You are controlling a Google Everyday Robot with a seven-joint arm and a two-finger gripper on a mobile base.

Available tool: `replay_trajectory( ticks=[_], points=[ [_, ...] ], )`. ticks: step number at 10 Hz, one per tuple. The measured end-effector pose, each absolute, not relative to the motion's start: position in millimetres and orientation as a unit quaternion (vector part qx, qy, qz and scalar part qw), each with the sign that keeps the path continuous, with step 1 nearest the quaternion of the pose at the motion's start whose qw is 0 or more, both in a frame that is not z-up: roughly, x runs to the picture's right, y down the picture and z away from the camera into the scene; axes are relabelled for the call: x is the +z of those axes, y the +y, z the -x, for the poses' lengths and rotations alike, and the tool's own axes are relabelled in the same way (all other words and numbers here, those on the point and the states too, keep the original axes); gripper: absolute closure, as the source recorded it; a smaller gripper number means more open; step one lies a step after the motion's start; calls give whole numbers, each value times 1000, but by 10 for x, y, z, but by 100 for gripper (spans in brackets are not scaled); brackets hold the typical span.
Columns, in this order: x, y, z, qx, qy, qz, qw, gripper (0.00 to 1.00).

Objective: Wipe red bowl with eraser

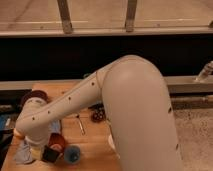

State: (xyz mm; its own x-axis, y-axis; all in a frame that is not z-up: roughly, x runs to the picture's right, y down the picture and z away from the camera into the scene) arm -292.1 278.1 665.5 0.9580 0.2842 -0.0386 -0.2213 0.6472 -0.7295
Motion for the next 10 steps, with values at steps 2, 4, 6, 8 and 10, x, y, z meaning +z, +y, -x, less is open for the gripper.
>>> replay_trajectory(
  ticks=[2, 4, 6, 8, 10],
  points=[
    [6671, 2731, 2766, 157, -23, 392, 906, 100],
    [6815, 2497, 2543, 169, -1, 382, 909, 100],
    [6931, 2332, 2456, 169, 9, 378, 910, 100],
    [6982, 2230, 2535, 161, 6, 377, 912, 100],
    [6960, 2206, 2686, 145, -2, 375, 916, 100]
  ],
)
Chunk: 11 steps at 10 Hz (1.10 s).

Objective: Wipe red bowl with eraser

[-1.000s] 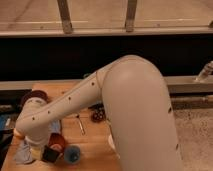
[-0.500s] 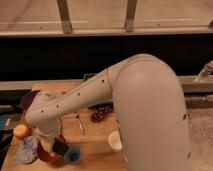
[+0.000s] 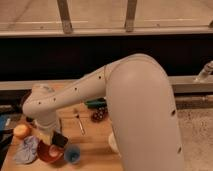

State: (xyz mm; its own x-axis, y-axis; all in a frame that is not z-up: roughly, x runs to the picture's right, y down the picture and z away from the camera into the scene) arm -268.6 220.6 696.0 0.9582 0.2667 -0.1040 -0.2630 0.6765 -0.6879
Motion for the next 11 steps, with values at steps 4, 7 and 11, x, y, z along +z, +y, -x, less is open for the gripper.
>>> replay_trajectory(
  ticks=[4, 7, 11],
  points=[
    [6658, 2518, 2949, 112, -13, 383, 917, 100],
    [6547, 2681, 2625, 140, 17, 386, 912, 100],
    [6711, 2487, 2252, 192, 52, 371, 907, 100]
  ],
)
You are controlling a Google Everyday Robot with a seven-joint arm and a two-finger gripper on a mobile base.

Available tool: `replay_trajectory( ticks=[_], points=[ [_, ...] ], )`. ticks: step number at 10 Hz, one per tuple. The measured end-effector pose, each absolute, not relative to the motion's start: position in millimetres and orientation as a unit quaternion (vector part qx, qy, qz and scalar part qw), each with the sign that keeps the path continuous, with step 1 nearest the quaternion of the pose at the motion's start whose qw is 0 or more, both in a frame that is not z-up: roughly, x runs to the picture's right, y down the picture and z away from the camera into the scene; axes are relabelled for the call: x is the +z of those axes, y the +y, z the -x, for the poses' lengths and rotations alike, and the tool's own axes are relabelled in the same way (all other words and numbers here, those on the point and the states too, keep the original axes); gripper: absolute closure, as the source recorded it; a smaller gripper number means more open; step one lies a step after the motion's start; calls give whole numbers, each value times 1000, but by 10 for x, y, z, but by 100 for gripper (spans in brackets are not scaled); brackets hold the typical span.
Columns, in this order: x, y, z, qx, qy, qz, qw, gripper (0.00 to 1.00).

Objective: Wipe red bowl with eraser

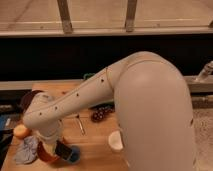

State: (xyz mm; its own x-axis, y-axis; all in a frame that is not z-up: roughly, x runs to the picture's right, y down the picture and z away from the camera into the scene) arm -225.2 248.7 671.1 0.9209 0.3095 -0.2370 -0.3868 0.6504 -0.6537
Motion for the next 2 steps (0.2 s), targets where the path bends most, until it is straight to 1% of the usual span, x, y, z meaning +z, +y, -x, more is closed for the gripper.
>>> replay_trajectory(
  ticks=[2],
  points=[
    [6747, 2209, 2192, 204, 44, 359, 910, 100]
  ],
)
